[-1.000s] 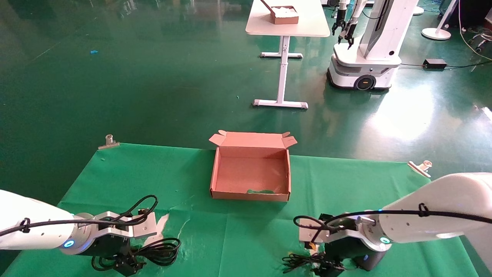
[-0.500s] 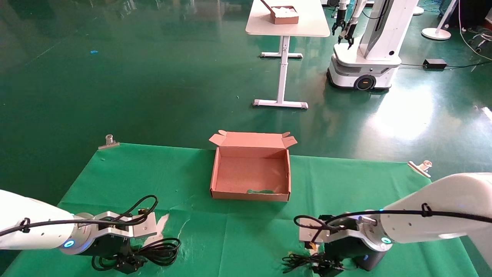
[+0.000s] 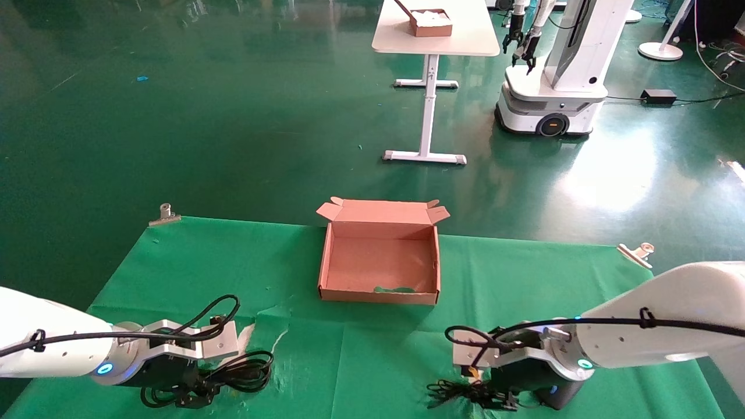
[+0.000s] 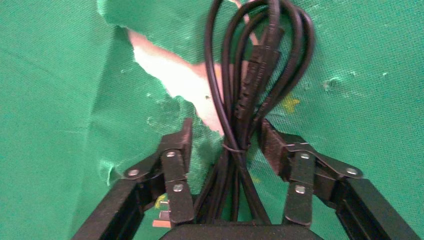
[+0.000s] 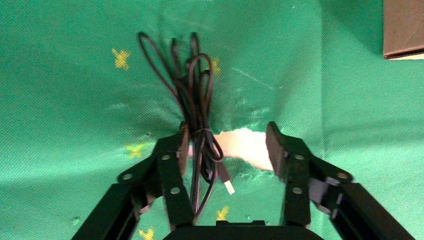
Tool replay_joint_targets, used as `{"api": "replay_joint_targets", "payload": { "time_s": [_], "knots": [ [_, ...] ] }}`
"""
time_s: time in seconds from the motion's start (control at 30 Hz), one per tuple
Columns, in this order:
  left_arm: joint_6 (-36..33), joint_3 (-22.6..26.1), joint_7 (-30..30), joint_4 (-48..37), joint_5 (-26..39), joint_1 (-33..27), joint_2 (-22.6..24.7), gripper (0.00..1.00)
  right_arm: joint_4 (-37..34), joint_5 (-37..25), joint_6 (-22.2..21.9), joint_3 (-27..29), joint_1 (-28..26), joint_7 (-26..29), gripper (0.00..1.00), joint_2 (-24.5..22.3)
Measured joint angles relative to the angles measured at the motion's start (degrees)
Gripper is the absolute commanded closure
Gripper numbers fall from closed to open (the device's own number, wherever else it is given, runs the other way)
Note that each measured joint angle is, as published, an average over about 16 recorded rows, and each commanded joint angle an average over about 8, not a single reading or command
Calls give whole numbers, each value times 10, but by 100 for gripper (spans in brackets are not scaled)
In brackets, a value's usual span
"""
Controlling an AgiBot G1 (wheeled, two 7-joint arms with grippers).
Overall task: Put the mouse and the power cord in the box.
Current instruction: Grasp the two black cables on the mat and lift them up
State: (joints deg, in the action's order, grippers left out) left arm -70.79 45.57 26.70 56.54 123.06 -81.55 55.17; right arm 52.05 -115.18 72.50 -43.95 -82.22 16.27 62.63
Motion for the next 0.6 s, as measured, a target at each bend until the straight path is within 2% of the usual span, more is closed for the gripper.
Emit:
{"api": "replay_joint_targets", "payload": {
  "time_s": [0.6],
  "knots": [
    [0,0,0,0,1,0,0,100,1,1,1,0,0,-1,100,-1]
  ]
}}
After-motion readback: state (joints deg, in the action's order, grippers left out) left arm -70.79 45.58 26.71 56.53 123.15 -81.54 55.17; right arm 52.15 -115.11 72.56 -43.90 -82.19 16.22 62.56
